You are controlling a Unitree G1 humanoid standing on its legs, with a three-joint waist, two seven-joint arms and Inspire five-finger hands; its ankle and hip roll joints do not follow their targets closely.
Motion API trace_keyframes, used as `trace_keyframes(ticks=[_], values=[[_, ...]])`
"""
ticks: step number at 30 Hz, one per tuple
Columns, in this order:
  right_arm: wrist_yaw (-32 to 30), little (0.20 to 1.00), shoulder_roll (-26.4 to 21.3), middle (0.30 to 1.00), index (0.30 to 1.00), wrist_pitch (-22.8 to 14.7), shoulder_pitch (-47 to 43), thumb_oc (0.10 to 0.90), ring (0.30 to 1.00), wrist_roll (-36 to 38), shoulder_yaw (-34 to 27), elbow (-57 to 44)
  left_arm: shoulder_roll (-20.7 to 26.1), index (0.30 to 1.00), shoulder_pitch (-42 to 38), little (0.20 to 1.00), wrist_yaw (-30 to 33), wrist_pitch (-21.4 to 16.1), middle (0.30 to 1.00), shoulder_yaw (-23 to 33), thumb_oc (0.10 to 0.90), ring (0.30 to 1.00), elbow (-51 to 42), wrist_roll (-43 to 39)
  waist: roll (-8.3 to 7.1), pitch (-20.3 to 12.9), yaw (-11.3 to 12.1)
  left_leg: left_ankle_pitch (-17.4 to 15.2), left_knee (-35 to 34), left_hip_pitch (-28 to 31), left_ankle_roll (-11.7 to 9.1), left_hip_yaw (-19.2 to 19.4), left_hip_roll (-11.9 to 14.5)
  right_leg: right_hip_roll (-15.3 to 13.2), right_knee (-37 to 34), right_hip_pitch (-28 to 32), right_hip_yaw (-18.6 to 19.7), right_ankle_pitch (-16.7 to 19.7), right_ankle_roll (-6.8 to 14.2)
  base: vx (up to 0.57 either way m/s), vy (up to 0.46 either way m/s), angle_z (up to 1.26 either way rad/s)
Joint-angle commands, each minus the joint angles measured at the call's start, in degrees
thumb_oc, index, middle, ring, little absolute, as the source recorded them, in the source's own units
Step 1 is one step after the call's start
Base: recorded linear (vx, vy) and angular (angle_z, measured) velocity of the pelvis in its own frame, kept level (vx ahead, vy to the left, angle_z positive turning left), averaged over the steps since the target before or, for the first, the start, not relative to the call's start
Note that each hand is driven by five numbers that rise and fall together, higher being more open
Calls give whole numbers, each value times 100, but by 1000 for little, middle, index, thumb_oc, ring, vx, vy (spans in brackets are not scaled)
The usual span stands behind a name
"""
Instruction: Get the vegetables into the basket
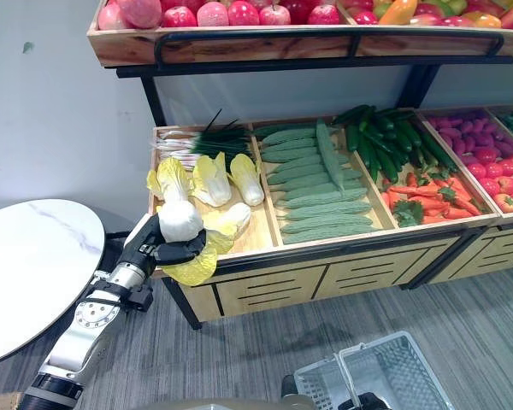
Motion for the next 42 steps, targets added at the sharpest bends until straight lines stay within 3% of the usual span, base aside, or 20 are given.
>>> trace_keyframes(ticks=[1,14,19,25,26,27,28,29,30,31,32,34,35,38,42], values=[[-2,300,-72,300,300,-156,-370,400,300,-157,28,112,215,300,-438,300,81,-658,300,380,400,300,-736,-157,-164,-76,-29,-187,93,-197,19,-208,32,-398,95,201,164,-351,548,4,38,0],[-41,300,-178,300,300,-142,-399,400,300,-90,-151,72,329,300,-694,300,218,-649,300,424,400,300,-718,-29,-294,140,-103,-711,1035,-520,244,-64,-250,-685,227,68,434,-191,667,-19,64,-7],[-99,300,-167,300,300,-216,-320,400,300,111,-283,-314,324,300,-999,300,209,-701,300,201,400,300,-721,-97,-378,363,-392,-823,1038,-598,385,350,-468,-795,329,-457,943,209,882,-81,121,-41],[-135,300,-158,300,300,-253,-267,400,300,235,-335,-476,298,300,-1353,300,256,-748,300,-26,400,300,-618,-165,-437,641,-575,-1030,1438,-808,396,784,-449,-809,336,-864,1086,495,902,-79,56,-49],[-182,300,-137,300,300,-278,-291,400,300,260,-349,-551,352,300,-1490,300,291,-771,300,-76,400,300,-596,-200,-335,813,-529,-1088,1462,-730,377,1178,-259,-930,512,-1026,322,403,895,-176,57,-64],[-183,300,-136,300,300,-287,-311,400,300,259,-333,-580,365,300,-1512,300,306,-766,300,-61,400,300,-607,-191,-285,859,-504,-1048,1439,-732,373,1295,-205,-1025,610,-1070,-77,302,844,-135,51,-59],[-183,300,-138,300,300,-286,-313,400,300,259,-335,-581,362,300,-1516,300,307,-767,300,-61,400,300,-605,-191,-278,864,-518,-1048,1441,-732,370,1279,-199,-1024,619,-1063,-95,291,842,-119,40,-64],[-190,300,-125,300,300,-285,-352,400,300,250,-299,-602,380,300,-1527,300,329,-763,300,-41,400,300,-613,-193,-233,897,-488,-972,1397,-738,352,1431,-125,-1121,685,-1072,-452,211,798,-64,12,-113],[-190,300,-125,300,300,-284,-355,400,300,250,-299,-602,380,300,-1531,300,329,-763,300,-40,400,300,-611,-193,-229,902,-494,-971,1393,-732,348,1425,-120,-1117,690,-1066,-461,203,796,-114,0,-117],[-204,300,-59,300,300,-272,-453,400,300,217,-210,-604,446,300,-1436,300,383,-750,300,101,400,300,-693,-176,-93,877,-313,-889,1229,-672,228,1705,99,-1356,799,-829,-1185,58,812,-44,-19,-100],[-206,300,-56,300,300,-271,-453,400,300,217,-203,-604,451,300,-1424,300,382,-748,300,109,400,300,-701,-179,-95,875,-312,-873,1209,-659,219,1712,100,-1349,795,-826,-1182,59,810,-99,-47,-65],[-211,300,-15,300,300,-254,-514,400,300,170,-147,-571,523,300,-1275,300,401,-737,300,267,400,300,-809,-162,-82,837,-130,-746,1092,-674,201,1969,180,-1526,971,-624,-1655,44,808,-108,-46,-87],[-201,300,5,300,300,-237,-559,400,300,108,-85,-522,566,300,-1145,300,407,-706,300,391,400,300,-848,-72,-161,752,6,-712,1034,-703,173,2157,165,-1526,812,-408,-1932,138,847,-72,-23,-103],[-184,300,17,300,300,-242,-568,400,300,28,-40,-477,600,300,-994,300,380,-697,300,533,400,300,-894,33,-257,686,44,-713,1018,-658,126,2282,133,-1463,528,-391,-1994,388,896,58,-70,-115],[-178,300,-28,300,300,-220,-480,400,300,-81,-39,-425,546,300,-940,300,357,-671,300,546,400,300,-891,100,-331,747,-2,-843,1322,-671,92,2226,210,-1418,461,-368,-2010,394,868,107,-91,-16]])
